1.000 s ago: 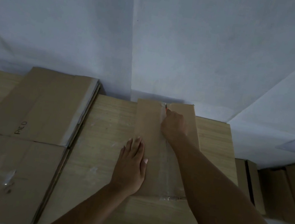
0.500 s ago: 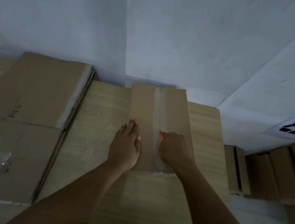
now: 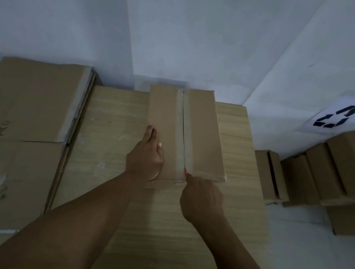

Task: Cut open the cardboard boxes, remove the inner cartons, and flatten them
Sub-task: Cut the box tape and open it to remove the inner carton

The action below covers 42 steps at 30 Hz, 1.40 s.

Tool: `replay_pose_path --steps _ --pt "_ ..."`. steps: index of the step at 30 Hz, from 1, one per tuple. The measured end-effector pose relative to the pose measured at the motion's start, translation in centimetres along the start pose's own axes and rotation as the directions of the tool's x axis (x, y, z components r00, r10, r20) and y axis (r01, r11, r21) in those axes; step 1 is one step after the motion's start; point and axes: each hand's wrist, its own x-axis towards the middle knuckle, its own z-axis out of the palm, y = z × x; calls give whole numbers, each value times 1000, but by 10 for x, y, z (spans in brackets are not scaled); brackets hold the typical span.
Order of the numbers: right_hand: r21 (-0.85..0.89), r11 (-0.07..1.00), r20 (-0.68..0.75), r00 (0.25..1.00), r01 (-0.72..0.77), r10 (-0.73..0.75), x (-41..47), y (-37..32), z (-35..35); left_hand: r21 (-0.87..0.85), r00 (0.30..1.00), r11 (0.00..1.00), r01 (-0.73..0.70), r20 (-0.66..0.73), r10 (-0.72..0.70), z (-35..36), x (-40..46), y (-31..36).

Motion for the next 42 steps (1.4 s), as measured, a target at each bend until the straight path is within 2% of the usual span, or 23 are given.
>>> replay_pose_path --steps 7,10,13,16,21,24,26,35,42 --pt "44 999 -8 1000 -29 29 -38 4 17 52 1000 998 22 16 -23 0 -1 3" --pt "154 988 -33 999 -27 32 -46 12 13 46 1000 999 -9 29 8 -2 -1 1" --pt "318 947 -119 993 38 0 -51 17 -6 29 997 999 -37 74 35 -5 -3 -4" --pt "387 919 -202 979 70 10 -30 28 -22 2 994 998 -68 83 68 -9 -15 -11" --pt "355 934 -274 959 32 72 20 45 -41 0 992 992 -124 35 124 -12 -44 -32" --pt "239 971 -317 946 4 74 50 49 -56 79 985 984 -158 -64 163 -18 -35 -38" --pt "194 981 -334 941 9 58 73 48 -67 109 985 986 -127 -100 138 -22 -20 -33" --pt "165 979 -249 965 122 -78 190 38 -109 66 987 998 -16 -159 27 -21 80 7" --pt "143 954 -85 963 264 -254 279 29 -114 37 981 999 29 -195 -21 -13 148 9"
